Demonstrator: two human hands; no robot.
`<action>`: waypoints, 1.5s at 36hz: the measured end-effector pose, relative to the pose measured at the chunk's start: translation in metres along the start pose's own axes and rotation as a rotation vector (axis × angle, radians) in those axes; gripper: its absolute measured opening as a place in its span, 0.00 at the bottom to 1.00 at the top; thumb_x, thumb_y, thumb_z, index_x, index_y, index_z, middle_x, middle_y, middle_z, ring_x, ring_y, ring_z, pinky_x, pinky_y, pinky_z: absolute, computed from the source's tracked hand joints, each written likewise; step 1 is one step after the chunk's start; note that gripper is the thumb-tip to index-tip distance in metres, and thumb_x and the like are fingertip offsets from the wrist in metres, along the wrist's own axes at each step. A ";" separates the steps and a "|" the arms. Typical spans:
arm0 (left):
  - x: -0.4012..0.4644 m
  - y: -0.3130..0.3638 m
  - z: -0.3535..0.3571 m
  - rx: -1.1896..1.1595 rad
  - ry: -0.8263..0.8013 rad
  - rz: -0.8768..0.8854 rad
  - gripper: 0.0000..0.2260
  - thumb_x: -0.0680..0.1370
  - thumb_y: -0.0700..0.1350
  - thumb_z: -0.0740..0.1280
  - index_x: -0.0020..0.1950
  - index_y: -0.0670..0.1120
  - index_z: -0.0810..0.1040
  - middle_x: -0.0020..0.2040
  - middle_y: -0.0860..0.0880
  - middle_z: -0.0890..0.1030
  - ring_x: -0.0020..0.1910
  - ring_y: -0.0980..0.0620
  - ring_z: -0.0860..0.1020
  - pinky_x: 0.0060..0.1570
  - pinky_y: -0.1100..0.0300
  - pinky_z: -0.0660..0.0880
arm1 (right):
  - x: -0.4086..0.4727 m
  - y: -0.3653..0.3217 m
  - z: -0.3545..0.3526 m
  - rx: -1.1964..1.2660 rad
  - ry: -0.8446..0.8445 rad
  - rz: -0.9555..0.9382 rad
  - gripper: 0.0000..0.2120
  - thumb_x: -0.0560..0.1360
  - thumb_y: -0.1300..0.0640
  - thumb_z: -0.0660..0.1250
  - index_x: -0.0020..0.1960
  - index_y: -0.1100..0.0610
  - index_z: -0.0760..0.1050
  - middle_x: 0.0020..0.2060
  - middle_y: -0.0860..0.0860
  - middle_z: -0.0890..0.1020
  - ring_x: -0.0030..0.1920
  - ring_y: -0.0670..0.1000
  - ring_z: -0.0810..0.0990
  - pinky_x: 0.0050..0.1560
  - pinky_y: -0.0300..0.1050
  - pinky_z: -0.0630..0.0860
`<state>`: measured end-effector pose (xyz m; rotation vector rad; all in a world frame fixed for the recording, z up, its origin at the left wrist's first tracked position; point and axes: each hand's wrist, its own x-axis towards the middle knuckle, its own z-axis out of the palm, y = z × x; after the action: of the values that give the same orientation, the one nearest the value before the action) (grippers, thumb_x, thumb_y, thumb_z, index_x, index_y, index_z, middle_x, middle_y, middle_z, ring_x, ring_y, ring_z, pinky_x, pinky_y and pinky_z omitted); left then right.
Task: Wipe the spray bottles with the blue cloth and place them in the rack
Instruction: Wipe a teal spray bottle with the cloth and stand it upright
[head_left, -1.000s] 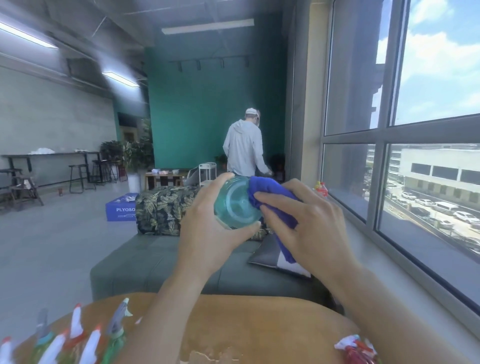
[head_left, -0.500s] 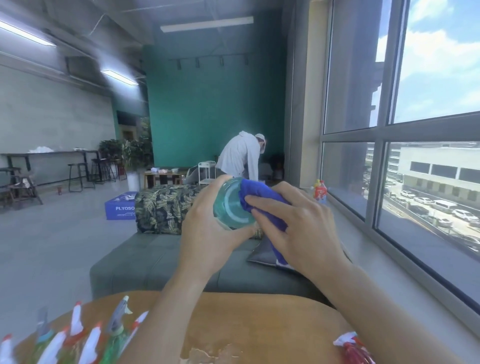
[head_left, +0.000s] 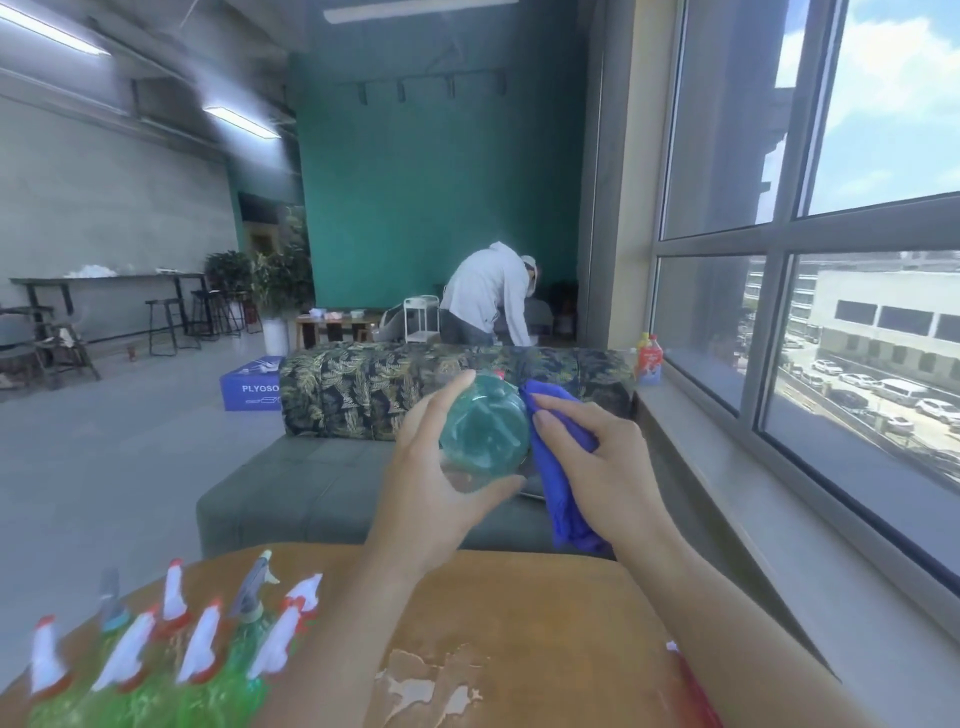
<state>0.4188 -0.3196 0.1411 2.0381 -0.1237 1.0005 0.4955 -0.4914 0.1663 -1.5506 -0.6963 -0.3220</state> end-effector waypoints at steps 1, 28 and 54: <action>-0.005 -0.003 0.001 -0.023 -0.032 -0.030 0.44 0.71 0.56 0.84 0.79 0.75 0.63 0.77 0.67 0.67 0.70 0.53 0.78 0.68 0.49 0.80 | -0.003 0.006 0.001 0.006 -0.002 0.030 0.09 0.80 0.53 0.72 0.56 0.41 0.86 0.52 0.40 0.86 0.53 0.38 0.83 0.58 0.37 0.78; -0.131 -0.102 -0.003 -0.256 0.016 -0.481 0.39 0.74 0.48 0.81 0.81 0.63 0.67 0.74 0.56 0.73 0.74 0.59 0.74 0.75 0.45 0.74 | -0.117 0.135 0.066 0.010 -0.262 0.466 0.08 0.82 0.51 0.69 0.54 0.43 0.87 0.34 0.41 0.84 0.32 0.44 0.80 0.38 0.40 0.74; -0.238 -0.253 0.047 -0.124 0.189 -0.684 0.37 0.74 0.32 0.80 0.77 0.55 0.72 0.73 0.56 0.75 0.72 0.63 0.76 0.76 0.60 0.72 | -0.169 0.268 0.152 0.103 -0.253 0.783 0.09 0.81 0.52 0.71 0.55 0.40 0.87 0.54 0.48 0.88 0.60 0.55 0.84 0.67 0.59 0.79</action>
<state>0.3918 -0.2523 -0.2021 1.6712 0.5626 0.7134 0.4955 -0.3750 -0.1656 -1.6525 -0.2452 0.4924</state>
